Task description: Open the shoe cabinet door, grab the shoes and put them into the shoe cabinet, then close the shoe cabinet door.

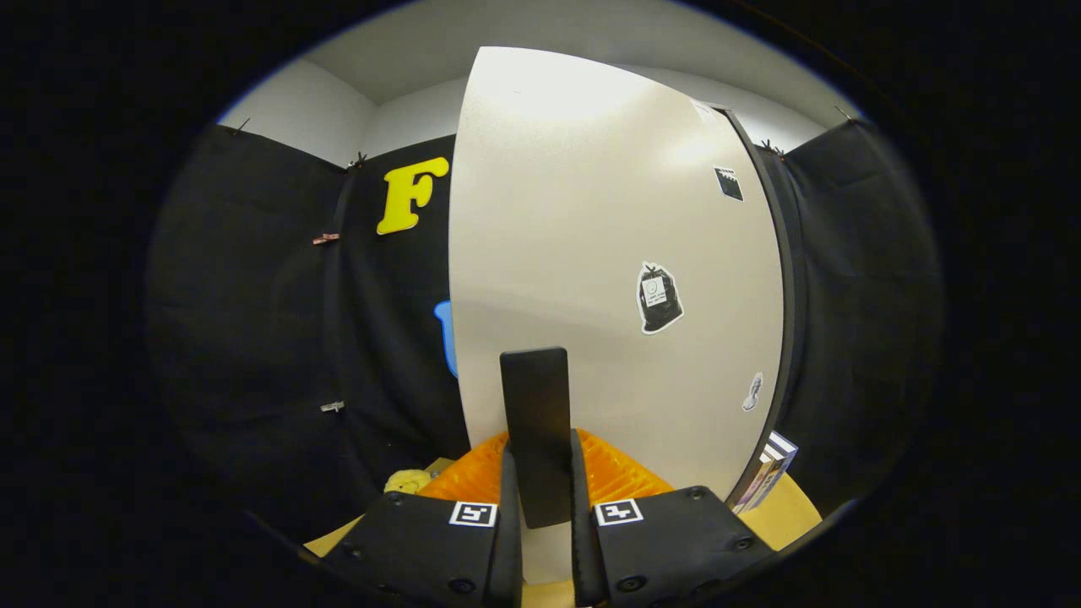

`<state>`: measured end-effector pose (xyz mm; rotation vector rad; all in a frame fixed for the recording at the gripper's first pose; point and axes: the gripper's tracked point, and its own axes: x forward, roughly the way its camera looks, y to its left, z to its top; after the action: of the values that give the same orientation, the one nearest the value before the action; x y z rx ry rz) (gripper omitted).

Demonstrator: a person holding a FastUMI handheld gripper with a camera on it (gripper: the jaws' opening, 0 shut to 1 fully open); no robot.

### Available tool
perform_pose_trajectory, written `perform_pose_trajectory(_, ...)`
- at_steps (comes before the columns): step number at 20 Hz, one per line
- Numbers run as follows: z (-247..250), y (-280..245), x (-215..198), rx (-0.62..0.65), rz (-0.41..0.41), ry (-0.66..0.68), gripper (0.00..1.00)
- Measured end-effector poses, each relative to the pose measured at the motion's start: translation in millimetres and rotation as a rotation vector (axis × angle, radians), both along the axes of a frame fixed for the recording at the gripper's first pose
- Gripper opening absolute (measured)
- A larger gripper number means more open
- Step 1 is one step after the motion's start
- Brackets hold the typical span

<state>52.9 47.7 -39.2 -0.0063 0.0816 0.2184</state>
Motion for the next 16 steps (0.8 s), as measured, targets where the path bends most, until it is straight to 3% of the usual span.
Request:
perform_pose_trajectory(7, 11.7, -56.0, -53.1, -0.008, 0.059, 0.005, 0.27)
perform_pose_trajectory(16, 24.3, -129.8, -90.9, 0.002, -0.009, 0.006, 0.26)
